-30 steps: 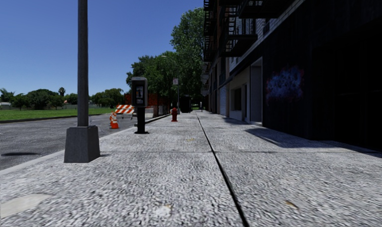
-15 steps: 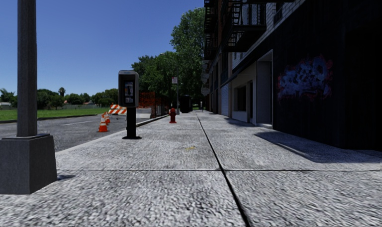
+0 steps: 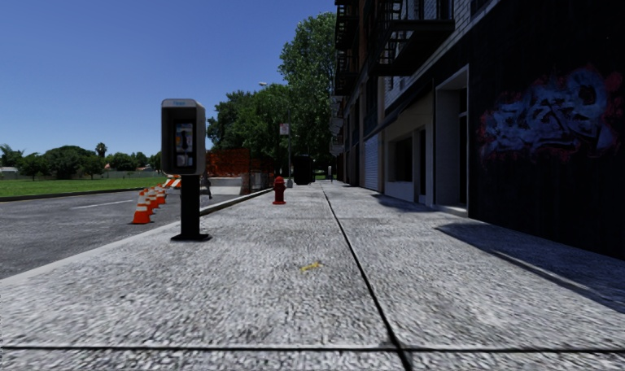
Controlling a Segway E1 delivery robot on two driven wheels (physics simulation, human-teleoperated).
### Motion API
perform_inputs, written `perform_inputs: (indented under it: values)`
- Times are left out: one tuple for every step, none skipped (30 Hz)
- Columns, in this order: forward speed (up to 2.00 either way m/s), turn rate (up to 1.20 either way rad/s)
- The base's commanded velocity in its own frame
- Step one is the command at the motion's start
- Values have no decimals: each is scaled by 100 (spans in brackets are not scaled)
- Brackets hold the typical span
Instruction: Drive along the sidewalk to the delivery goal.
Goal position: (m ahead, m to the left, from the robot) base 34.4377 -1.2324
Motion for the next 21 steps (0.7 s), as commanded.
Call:
perform_inputs:
  values:
    - [198,0]
    - [198,0]
    - [198,0]
    - [198,0]
    - [198,0]
    - [198,0]
    - [198,0]
    - [198,0]
    - [198,0]
    - [198,0]
    - [198,0]
    - [198,0]
    - [198,0]
    - [199,0]
    - [199,0]
    - [199,0]
    - [199,0]
    - [199,0]
    - [199,0]
    - [200,0]
    - [200,0]
